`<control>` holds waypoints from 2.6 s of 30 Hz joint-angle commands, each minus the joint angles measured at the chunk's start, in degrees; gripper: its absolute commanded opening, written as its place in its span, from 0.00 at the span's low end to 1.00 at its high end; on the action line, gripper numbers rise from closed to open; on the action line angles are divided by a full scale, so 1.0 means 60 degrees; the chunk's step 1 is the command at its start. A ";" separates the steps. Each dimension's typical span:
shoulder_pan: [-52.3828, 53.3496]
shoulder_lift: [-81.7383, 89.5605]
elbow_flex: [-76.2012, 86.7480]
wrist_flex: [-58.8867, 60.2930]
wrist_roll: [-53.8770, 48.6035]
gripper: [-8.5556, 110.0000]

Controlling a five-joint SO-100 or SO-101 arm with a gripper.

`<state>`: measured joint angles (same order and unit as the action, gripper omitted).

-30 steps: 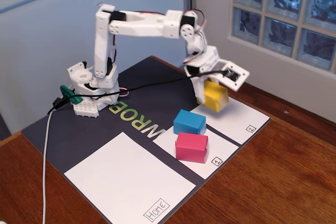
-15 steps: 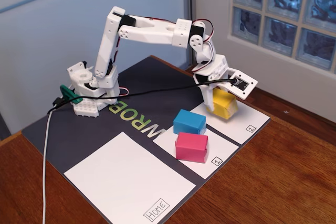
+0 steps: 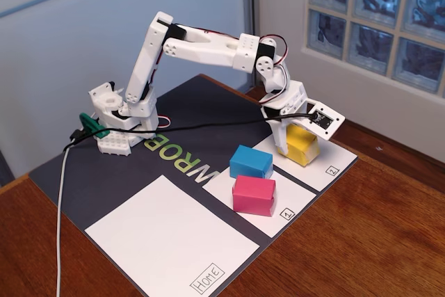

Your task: Move box yellow to zone 2

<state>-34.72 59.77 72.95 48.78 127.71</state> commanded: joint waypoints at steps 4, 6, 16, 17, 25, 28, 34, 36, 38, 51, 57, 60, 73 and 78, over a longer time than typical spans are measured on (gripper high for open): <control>0.0059 -0.0044 -0.0410 -0.0073 0.0205 0.11; 0.0044 -0.0103 -0.0381 0.0088 0.0000 0.19; 0.0059 0.0088 -0.0483 0.0381 -0.0117 0.32; 0.0044 0.0132 -0.0483 0.0396 -0.0132 0.32; -0.0015 0.0381 -0.0747 0.0396 -0.0088 0.33; -0.0029 0.0483 -0.0967 0.0439 -0.0073 0.35; 0.0000 0.0586 -0.1377 0.0688 -0.0059 0.36; 0.0000 0.0630 -0.1509 0.0820 -0.0059 0.36; -0.0015 0.0674 -0.1597 0.0894 -0.0059 0.36; 0.0249 0.1289 -0.1860 0.1509 -0.0132 0.41; 0.0425 0.1772 -0.1758 0.1934 -0.0308 0.40; 0.0483 0.2139 -0.1743 0.2212 -0.0337 0.39; 0.1274 0.4585 0.0396 0.2622 -0.0718 0.36; 0.1641 0.5874 0.1450 0.2842 -0.1172 0.30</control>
<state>-25.84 88.33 79.63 64.78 122.43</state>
